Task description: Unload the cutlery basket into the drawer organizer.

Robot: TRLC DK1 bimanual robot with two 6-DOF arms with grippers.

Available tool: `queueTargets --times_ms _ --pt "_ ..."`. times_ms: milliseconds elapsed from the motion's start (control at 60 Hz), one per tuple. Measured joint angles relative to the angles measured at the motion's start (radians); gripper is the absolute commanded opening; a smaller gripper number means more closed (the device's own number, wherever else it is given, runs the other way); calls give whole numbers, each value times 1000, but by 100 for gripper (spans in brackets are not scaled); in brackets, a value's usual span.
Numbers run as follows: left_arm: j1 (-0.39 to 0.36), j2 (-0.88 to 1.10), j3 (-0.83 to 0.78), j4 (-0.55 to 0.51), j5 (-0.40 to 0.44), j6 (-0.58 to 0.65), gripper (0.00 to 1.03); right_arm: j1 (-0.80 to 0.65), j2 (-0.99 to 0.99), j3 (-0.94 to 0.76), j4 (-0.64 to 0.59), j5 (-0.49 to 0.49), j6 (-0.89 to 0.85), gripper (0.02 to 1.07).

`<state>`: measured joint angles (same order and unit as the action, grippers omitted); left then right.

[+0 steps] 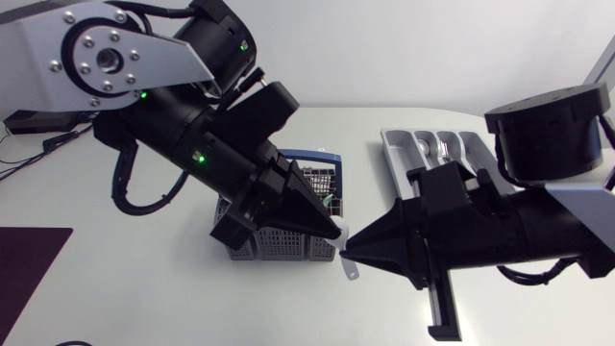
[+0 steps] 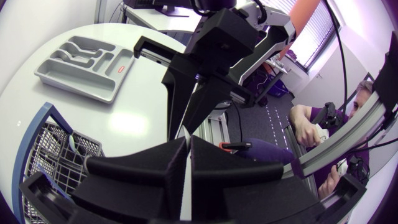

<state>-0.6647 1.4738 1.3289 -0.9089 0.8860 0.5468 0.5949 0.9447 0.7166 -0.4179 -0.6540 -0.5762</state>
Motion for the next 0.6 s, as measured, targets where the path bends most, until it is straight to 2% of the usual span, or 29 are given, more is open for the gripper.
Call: queueTargets --times_ms 167,217,333,383,417,600 --pt "0 3 0 -2 0 0 17 6 12 0 2 0 -1 8" --pt "3 5 0 -2 0 0 31 6 12 0 2 0 0 7" --pt "14 5 4 2 5 -4 76 6 12 0 -4 3 6 8" --pt "24 5 10 5 16 -8 89 6 12 0 -10 8 7 8" --pt "32 5 14 10 24 -13 92 6 12 0 -13 14 7 8" --pt "102 -8 26 54 34 -55 94 1 -6 0 -59 49 6 8"
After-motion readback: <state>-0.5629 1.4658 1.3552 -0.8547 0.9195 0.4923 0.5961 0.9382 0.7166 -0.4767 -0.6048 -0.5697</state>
